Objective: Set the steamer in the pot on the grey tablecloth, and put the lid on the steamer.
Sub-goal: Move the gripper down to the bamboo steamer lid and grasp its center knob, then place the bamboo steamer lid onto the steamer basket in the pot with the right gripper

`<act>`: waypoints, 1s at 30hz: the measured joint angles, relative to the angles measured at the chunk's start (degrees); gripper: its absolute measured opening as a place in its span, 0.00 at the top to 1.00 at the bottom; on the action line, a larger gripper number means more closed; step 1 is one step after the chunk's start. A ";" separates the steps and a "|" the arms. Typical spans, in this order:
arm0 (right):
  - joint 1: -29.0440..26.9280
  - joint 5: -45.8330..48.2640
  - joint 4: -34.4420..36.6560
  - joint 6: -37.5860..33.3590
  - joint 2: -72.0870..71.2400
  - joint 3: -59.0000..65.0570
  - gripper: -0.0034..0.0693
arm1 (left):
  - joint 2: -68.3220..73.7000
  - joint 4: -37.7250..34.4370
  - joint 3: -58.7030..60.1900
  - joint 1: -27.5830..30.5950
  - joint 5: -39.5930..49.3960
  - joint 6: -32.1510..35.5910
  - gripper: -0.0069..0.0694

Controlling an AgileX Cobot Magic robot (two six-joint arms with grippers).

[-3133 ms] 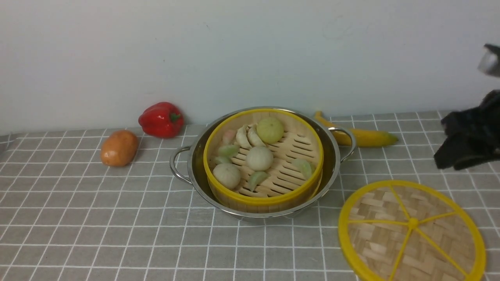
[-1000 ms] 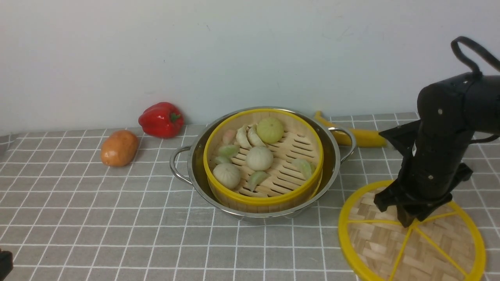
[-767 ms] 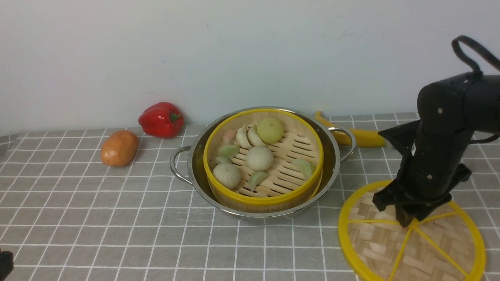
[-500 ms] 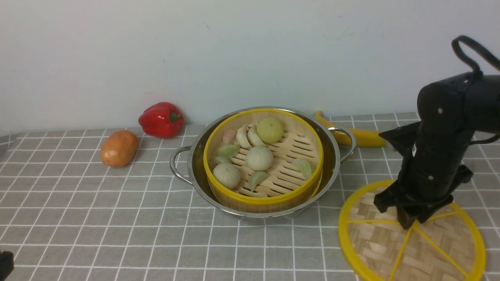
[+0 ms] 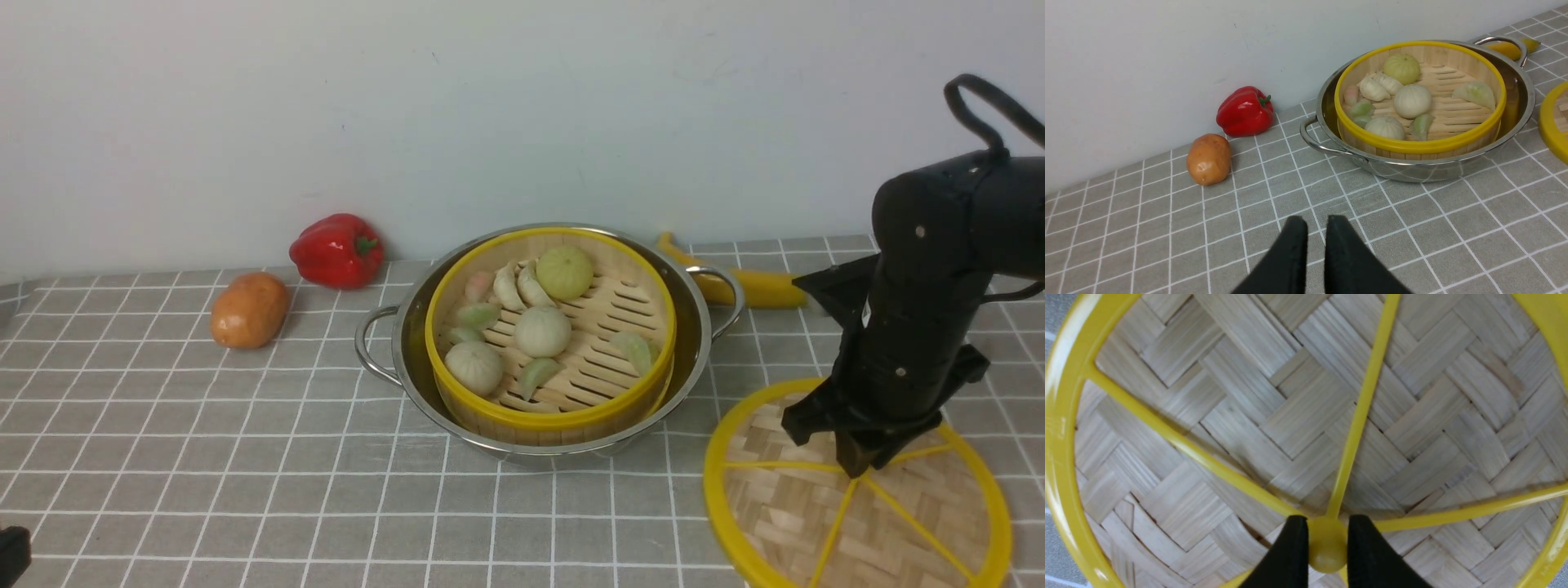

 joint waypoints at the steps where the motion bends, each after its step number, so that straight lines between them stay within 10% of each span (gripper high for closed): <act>1: 0.00 0.12 0.00 0.00 0.00 0.00 0.77 | 0.00 0.00 0.00 0.00 0.00 0.00 0.82; 30: 0.00 5.57 -1.68 0.18 -18.98 -0.05 0.77 | 0.00 0.00 0.00 0.00 0.00 0.00 0.81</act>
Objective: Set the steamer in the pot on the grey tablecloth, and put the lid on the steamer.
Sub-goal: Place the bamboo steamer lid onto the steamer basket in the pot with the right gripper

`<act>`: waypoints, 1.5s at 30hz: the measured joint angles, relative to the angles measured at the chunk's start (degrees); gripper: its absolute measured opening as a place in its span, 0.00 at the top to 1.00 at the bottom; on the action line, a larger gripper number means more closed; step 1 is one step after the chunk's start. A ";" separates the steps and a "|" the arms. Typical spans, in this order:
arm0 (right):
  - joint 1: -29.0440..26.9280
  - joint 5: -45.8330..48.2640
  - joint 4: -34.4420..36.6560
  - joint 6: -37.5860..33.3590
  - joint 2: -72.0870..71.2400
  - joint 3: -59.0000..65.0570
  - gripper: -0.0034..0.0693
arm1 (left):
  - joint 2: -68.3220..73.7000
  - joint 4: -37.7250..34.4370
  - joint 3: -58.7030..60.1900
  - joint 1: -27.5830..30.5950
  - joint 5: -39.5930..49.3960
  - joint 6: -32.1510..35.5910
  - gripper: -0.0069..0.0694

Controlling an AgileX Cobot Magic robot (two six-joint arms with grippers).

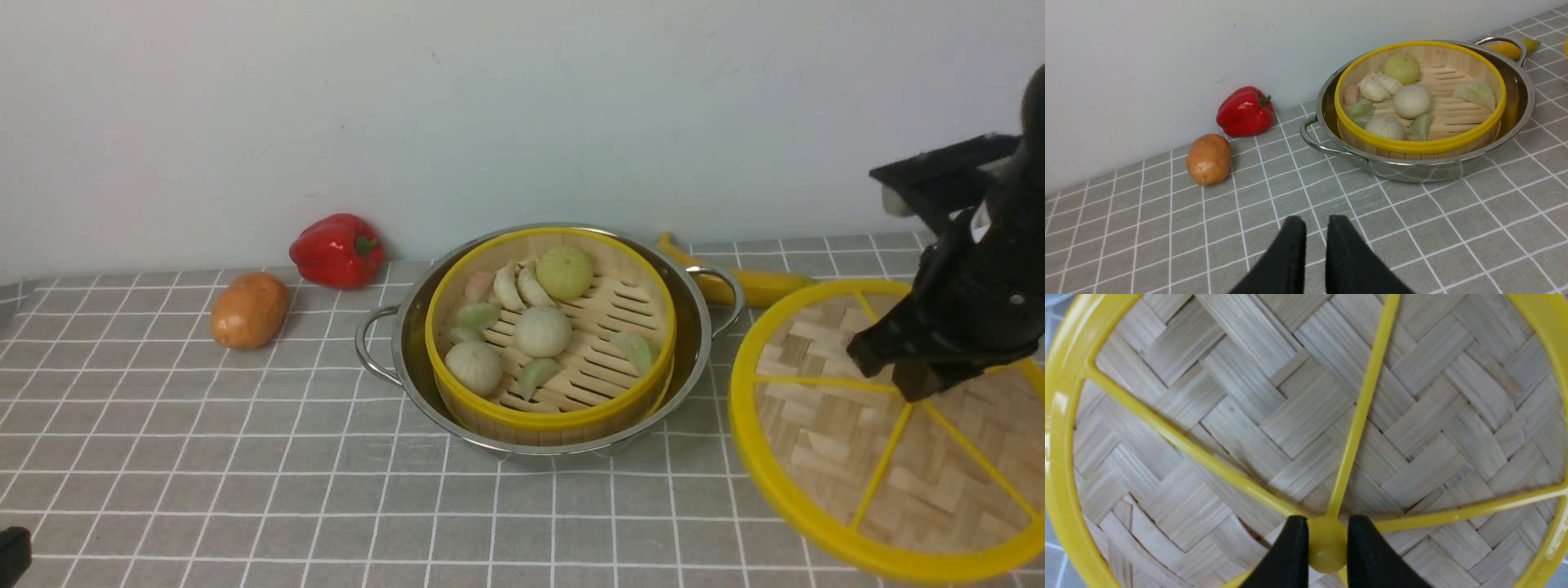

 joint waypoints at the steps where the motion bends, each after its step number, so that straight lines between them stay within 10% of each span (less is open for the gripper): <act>1: 0.00 0.12 0.29 0.00 -0.69 0.00 0.77 | 0.00 0.00 0.00 0.00 0.00 0.00 0.81; 45: 13.05 0.79 9.94 -1.21 37.49 -51.21 0.77 | 0.00 1.48 0.00 0.00 -0.05 0.61 0.81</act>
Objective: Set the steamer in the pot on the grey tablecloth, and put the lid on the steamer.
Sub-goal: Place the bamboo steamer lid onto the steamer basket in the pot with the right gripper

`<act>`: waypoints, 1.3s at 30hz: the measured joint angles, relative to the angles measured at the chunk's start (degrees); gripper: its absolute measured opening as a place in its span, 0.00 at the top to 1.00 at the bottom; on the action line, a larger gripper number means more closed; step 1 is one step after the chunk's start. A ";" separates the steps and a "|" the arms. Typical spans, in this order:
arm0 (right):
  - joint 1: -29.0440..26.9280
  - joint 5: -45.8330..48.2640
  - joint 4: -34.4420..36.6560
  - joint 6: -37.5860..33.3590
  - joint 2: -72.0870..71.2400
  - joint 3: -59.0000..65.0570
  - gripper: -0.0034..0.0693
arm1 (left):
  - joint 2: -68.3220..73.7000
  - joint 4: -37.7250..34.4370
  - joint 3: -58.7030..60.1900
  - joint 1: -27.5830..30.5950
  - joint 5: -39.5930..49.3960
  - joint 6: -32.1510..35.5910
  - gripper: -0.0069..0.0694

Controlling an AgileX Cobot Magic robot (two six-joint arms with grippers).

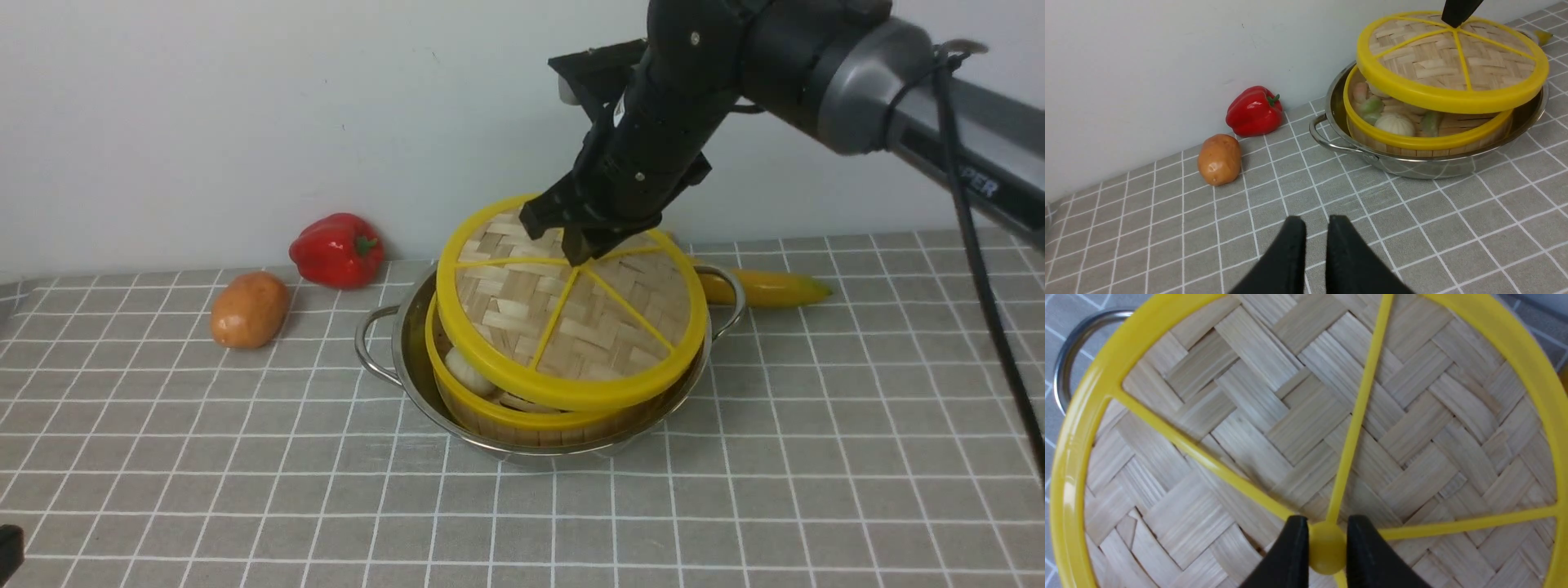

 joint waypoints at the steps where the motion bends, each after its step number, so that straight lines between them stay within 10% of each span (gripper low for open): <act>1: 0.08 0.00 -0.09 -0.11 0.46 -0.37 0.77 | 0.00 0.00 0.00 0.00 0.00 0.00 0.81; 39: 0.83 -0.10 0.12 -3.64 5.74 -4.35 0.78 | 0.00 0.00 0.00 0.00 0.00 0.00 0.81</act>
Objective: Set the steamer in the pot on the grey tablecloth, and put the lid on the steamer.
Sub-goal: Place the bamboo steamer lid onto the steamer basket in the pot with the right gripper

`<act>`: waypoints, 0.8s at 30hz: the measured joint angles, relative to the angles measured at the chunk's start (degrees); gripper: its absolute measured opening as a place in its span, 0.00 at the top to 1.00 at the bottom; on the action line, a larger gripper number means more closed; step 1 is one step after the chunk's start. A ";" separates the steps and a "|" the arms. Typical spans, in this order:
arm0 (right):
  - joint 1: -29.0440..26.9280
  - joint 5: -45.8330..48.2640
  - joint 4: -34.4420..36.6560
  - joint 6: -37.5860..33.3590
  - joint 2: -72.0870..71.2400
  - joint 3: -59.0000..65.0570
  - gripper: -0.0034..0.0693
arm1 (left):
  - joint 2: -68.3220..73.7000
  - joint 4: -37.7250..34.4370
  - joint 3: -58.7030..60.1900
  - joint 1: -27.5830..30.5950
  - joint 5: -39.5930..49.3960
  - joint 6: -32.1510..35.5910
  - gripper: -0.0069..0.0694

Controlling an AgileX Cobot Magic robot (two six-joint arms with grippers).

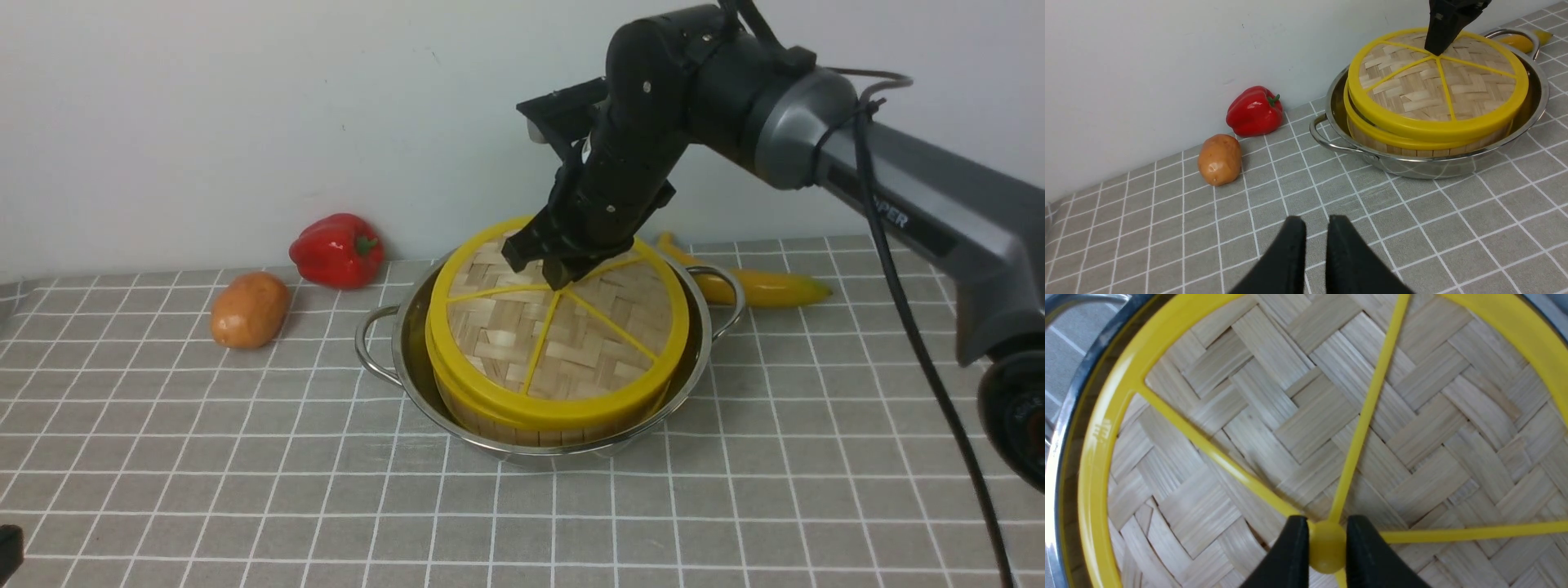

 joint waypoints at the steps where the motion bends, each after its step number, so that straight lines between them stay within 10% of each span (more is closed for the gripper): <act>1: 0.00 0.00 0.00 -0.09 0.00 0.00 0.78 | 0.00 0.00 0.00 0.00 0.00 0.00 0.81; 24: 0.00 -1.15 1.96 -4.29 0.47 -1.95 0.78 | 0.00 0.00 0.00 0.00 0.00 0.00 0.81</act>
